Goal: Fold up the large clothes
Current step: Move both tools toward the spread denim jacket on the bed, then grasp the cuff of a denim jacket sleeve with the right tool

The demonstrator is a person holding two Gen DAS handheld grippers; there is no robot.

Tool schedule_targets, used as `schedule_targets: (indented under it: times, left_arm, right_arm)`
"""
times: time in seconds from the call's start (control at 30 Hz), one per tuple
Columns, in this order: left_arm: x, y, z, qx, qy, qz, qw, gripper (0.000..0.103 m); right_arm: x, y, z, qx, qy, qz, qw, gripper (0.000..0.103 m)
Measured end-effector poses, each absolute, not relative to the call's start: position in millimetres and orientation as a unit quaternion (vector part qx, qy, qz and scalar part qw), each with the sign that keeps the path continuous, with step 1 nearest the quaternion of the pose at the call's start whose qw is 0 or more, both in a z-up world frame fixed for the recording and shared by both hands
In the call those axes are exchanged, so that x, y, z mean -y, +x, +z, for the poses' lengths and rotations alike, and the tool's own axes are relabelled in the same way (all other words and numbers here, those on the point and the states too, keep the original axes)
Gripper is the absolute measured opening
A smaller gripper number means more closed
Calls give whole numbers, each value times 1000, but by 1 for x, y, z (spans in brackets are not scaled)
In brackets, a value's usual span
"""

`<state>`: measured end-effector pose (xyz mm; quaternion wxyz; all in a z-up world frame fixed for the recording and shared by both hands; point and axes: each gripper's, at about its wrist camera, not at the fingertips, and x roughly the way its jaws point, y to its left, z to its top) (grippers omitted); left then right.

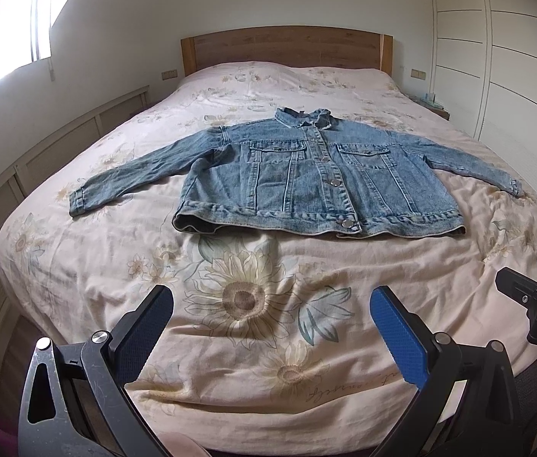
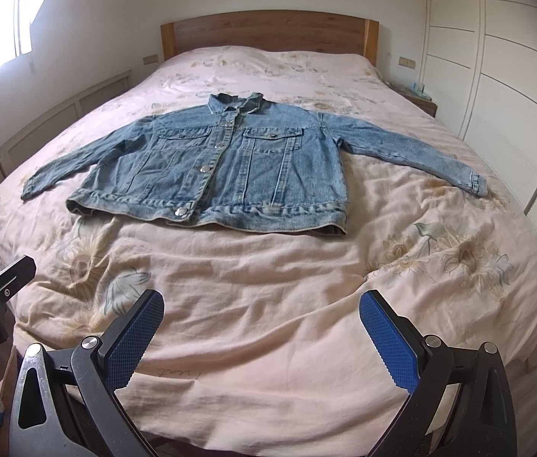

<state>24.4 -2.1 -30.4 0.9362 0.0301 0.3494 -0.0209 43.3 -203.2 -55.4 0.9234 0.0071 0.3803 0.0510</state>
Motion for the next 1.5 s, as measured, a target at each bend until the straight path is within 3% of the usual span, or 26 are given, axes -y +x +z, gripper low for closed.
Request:
schedule_targets:
  times: [1.5]
  left_arm:
    - [-2, 87, -81, -441, 24, 4, 897, 102]
  right_arm:
    - [212, 106, -110, -463, 21, 53, 884, 103]
